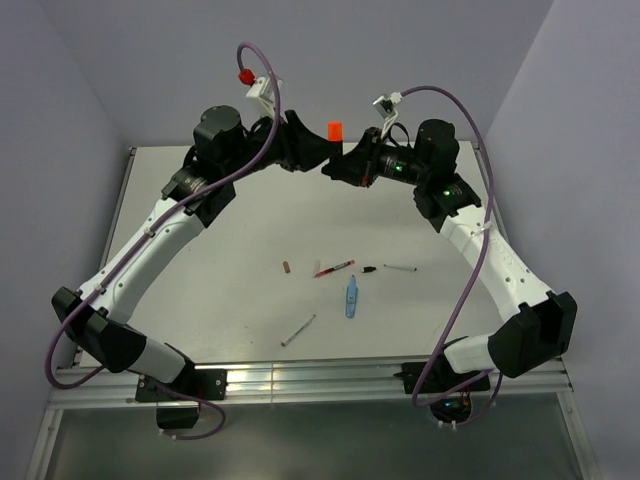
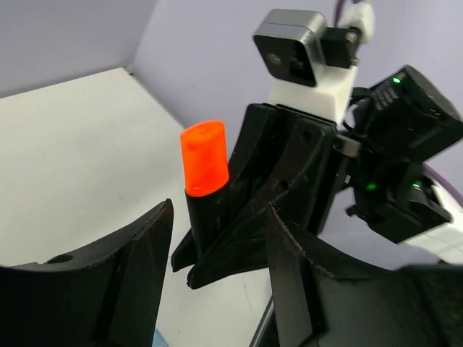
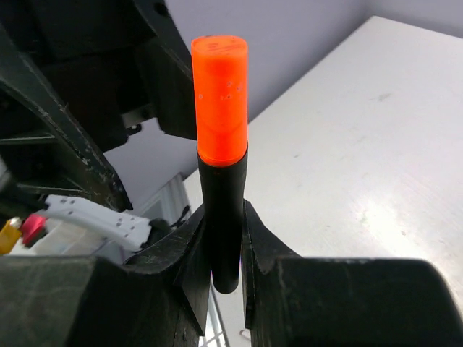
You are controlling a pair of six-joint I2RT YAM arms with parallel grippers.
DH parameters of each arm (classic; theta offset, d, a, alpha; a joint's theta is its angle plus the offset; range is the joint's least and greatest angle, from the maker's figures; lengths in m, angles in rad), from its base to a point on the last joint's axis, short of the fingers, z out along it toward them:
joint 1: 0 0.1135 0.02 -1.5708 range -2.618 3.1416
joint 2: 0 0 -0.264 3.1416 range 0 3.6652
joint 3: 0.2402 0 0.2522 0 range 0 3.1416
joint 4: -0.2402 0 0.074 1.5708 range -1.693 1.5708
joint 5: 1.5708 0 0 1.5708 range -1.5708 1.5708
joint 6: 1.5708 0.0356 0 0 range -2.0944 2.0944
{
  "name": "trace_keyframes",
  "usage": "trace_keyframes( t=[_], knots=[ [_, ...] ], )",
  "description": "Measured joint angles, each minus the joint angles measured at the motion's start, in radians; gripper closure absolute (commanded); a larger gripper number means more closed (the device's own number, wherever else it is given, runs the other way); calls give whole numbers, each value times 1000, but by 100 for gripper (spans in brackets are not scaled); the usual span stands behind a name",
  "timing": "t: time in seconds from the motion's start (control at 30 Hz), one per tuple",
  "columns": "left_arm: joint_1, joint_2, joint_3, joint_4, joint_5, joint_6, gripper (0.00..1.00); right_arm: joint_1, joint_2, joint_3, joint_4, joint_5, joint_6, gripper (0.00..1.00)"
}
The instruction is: Insert the pens into the pen caps
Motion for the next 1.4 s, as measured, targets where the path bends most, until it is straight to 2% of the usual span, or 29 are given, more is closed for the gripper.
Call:
trace_keyframes(
  t=[0.2,0.4,0.7,0.73,0.77,0.97,1.0,1.1,1.13,1.17,1.2,1.23,1.3,1.33,1.4],
  knots=[
    [-41,34,51,-104,-156,61,43,47,-1,40,-137,142,-112,100],
    [-80,74,82,-156,-277,97,48,72,-3,54,-219,227,-167,100],
    [-92,102,91,-166,-323,77,54,88,-3,55,-274,325,-182,100],
    [-92,104,91,-166,-323,74,56,89,-3,55,-277,332,-182,100],
    [-92,105,91,-166,-321,70,66,91,-3,55,-280,337,-182,100],
    [-85,105,78,-154,-290,34,97,98,-3,55,-296,354,-183,100],
    [-79,106,73,-150,-277,24,100,98,-3,55,-301,354,-183,100],
    [-59,106,55,-130,-230,0,100,99,-3,55,-311,355,-183,100],
    [-51,106,48,-124,-212,-8,100,100,-2,55,-314,356,-184,98],
    [-44,106,42,-120,-197,-14,100,101,-2,55,-317,358,-186,90],
    [-35,106,35,-112,-177,-21,100,103,-1,55,-319,361,-188,81],
    [-24,105,25,-103,-154,-29,100,105,1,54,-321,362,-190,63],
    [0,105,8,-106,-135,-26,100,106,2,51,-324,356,-195,52],
    [20,105,-4,-117,-134,-22,100,106,0,51,-322,354,-198,38],
    [76,105,-29,-154,-140,-6,100,106,-11,51,-315,350,-209,26]
  ],
)
